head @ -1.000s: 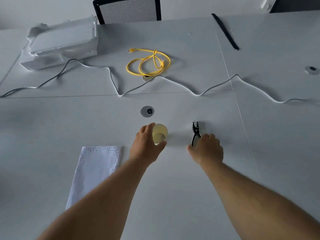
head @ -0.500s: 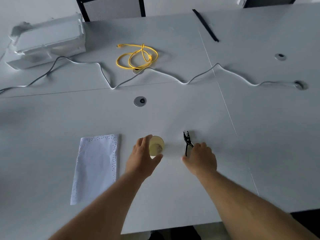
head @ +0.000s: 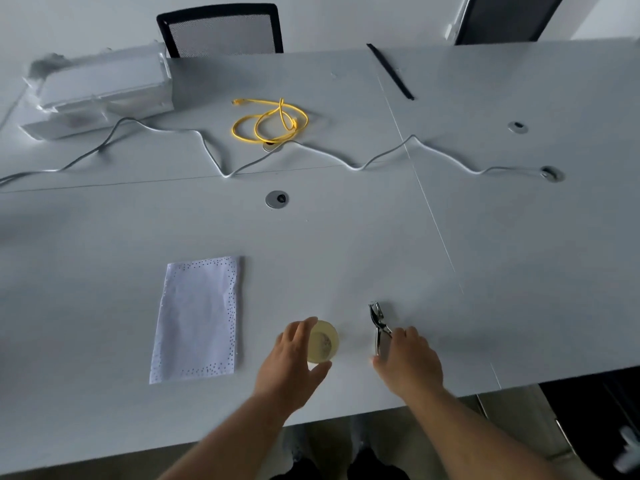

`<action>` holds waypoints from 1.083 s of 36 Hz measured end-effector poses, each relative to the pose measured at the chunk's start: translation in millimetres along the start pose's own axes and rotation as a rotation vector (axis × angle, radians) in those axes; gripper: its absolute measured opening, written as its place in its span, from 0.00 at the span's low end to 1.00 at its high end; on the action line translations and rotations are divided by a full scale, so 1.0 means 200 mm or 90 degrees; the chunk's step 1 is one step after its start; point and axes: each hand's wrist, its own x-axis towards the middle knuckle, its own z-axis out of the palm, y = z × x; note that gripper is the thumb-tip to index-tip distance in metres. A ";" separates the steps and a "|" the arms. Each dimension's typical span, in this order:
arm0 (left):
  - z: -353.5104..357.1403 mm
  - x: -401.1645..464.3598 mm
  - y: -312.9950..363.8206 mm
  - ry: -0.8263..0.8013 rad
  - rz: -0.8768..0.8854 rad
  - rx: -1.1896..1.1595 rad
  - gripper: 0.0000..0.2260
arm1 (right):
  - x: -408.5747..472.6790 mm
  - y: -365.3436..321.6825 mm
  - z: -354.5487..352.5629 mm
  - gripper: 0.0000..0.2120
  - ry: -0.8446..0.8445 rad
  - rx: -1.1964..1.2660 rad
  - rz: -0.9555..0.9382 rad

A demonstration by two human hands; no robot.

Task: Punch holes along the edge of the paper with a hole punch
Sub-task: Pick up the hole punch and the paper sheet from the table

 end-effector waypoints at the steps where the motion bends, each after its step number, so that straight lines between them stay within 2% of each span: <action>1: 0.01 -0.02 0.01 0.001 -0.001 0.002 0.35 | -0.01 0.01 0.01 0.28 -0.002 0.000 -0.007; 10: 0.07 -0.12 0.05 0.003 -0.018 0.006 0.34 | -0.09 0.07 0.04 0.26 0.006 -0.006 -0.044; 24: 0.08 -0.17 0.03 -0.013 -0.005 0.041 0.37 | -0.13 0.07 0.04 0.26 -0.031 -0.008 -0.039; 28: 0.04 -0.20 -0.04 -0.066 0.001 0.080 0.45 | -0.12 0.07 0.04 0.24 -0.036 -0.020 -0.040; 30: 0.00 -0.24 -0.11 -0.108 -0.005 0.113 0.45 | -0.12 0.08 0.04 0.24 -0.034 -0.016 -0.046; 33: -0.07 -0.27 -0.24 -0.089 -0.074 0.103 0.38 | -0.10 0.08 0.05 0.27 -0.042 0.000 -0.044; 36: -0.16 -0.23 -0.38 0.037 -0.205 0.046 0.27 | -0.07 0.08 0.04 0.28 -0.054 0.033 -0.001; 39: -0.28 -0.15 -0.50 0.161 -0.371 -0.009 0.22 | -0.03 0.06 0.03 0.20 -0.059 0.047 0.036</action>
